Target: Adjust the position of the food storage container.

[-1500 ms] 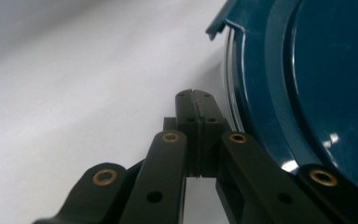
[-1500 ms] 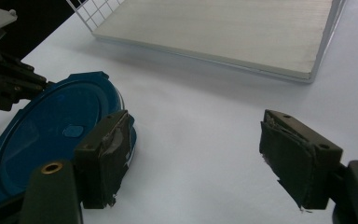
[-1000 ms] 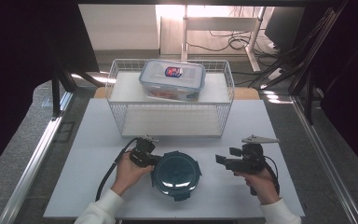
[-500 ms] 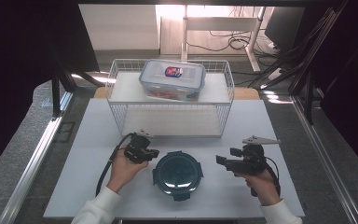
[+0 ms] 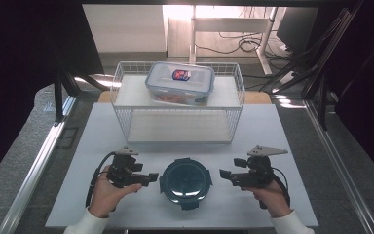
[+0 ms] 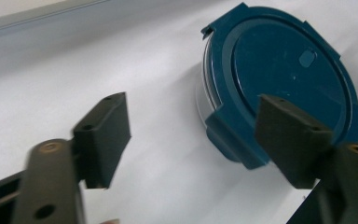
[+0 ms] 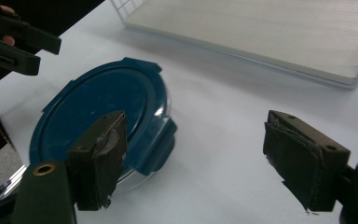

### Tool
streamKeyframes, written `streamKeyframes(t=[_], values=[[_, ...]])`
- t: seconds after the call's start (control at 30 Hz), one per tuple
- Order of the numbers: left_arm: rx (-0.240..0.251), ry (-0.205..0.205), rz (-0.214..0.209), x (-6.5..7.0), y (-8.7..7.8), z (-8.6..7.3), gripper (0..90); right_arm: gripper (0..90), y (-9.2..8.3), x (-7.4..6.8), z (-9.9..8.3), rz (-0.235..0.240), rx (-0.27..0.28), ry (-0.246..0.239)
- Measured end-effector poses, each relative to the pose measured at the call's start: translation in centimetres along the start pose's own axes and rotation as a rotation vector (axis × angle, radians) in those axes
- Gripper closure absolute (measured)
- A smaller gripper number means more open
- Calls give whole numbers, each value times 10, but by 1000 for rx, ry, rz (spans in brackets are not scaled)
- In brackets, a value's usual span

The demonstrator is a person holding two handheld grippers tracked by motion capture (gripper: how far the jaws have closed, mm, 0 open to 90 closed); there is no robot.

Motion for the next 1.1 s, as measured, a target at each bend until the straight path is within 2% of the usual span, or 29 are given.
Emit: streamKeyframes(t=[0.13,0.27,0.37,0.67,1.1], values=[[77,-16,6,-1,-6,-7,188,213,2,-3,-3,13,-6,-9],[115,-25,31,-6,-11,-12,181,212,3,-4,-7,16,-20,-12],[129,-35,28,-8,-14,-13,180,212,5,-4,-8,18,-25,-9],[132,-66,25,-9,-11,-12,143,216,3,-1,-7,-1,-13,-10],[135,-83,9,-4,-6,-9,129,217,2,0,-6,2,-14,-3]])
Point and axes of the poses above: each handheld gripper's, and its own axes: y roughly forward along the jaws, z roughly out of its top, x roughly to its right, the point moved 7 cm from there along y, roughly forward along the jaws, and after that the axes turned 2 degrees about -x, right-handed, at the moved point
